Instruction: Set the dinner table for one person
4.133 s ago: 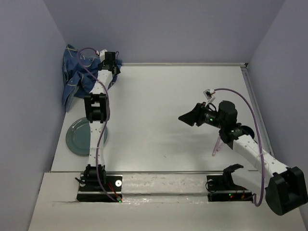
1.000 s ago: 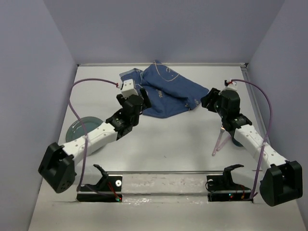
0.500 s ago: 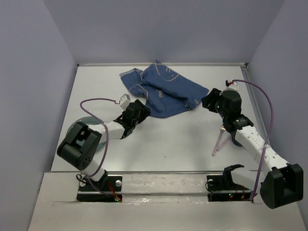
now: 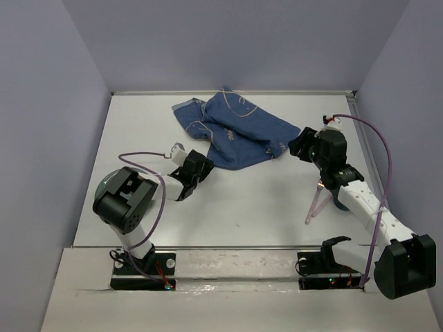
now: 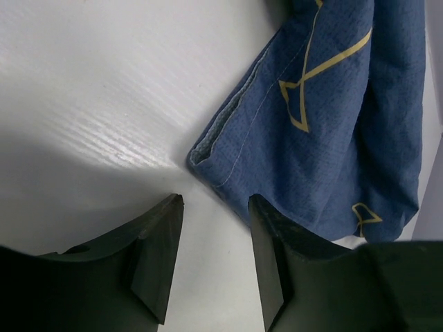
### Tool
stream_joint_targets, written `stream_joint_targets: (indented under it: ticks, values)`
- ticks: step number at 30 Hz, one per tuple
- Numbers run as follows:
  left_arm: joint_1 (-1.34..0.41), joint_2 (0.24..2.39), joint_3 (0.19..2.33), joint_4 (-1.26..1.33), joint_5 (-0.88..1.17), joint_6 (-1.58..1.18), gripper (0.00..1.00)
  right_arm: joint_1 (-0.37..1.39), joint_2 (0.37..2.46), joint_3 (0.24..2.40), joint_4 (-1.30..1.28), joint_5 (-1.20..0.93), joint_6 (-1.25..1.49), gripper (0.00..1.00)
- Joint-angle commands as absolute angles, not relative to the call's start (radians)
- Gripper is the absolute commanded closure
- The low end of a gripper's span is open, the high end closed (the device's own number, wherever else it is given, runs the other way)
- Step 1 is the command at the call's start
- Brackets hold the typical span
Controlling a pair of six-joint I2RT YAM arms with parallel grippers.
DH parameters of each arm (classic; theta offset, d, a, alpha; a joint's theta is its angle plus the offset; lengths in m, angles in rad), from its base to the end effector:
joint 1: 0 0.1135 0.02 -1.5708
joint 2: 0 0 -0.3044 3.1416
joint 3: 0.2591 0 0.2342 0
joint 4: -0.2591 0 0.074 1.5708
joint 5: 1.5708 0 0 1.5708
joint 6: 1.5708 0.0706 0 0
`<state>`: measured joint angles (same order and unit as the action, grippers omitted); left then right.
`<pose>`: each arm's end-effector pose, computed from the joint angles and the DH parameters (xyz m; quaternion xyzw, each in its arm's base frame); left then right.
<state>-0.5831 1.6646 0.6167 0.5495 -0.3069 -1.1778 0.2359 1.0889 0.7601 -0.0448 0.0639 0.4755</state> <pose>0.2936 -0.1681 0.1829 -0.3236 0.7894 -0.3056 0.4228 0.2413 0.0534 0.3142 0.1166 0.8176 0.1714 0.5371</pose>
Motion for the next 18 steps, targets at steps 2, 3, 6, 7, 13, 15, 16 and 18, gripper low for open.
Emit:
stream_joint_targets:
  ticks: [2, 3, 6, 7, 13, 15, 16, 18]
  values:
    - [-0.588, 1.707, 0.67, 0.543, -0.39, -1.195, 0.48, 0.232, 1.078, 0.767, -0.011, 0.054, 0.476, 0.44]
    - [-0.589, 1.718, 0.675, 0.543, -0.393, -1.196, 0.48, 0.232, 1.078, 0.765, -0.011, 0.057, 0.476, 0.44]
    - [-0.589, 1.746, 0.693, 0.543, -0.399, -1.198, 0.51, 0.232, 1.092, 0.765, 0.017, 0.042, 0.479, 0.44]
    - [-0.589, 1.752, 0.698, 0.545, -0.403, -1.203, 0.52, 0.232, 1.095, 0.764, 0.021, 0.038, 0.48, 0.44]
    - [-0.586, 1.769, 0.687, 0.581, -0.422, -1.183, 0.82, 0.232, 1.103, 0.761, 0.028, 0.058, 0.48, 0.44]
    - [-0.58, 1.764, 0.687, 0.609, -0.429, -1.148, 0.97, 0.232, 1.132, 0.761, 0.026, 0.078, 0.485, 0.44]
    - [-0.58, 1.764, 0.687, 0.621, -0.428, -1.147, 0.98, 0.219, 1.147, 0.762, 0.025, 0.09, 0.488, 0.44]
    - [-0.569, 1.743, 0.678, 0.659, -0.428, -1.091, 1.0, 0.177, 1.205, 0.768, 0.021, 0.107, 0.517, 0.43]
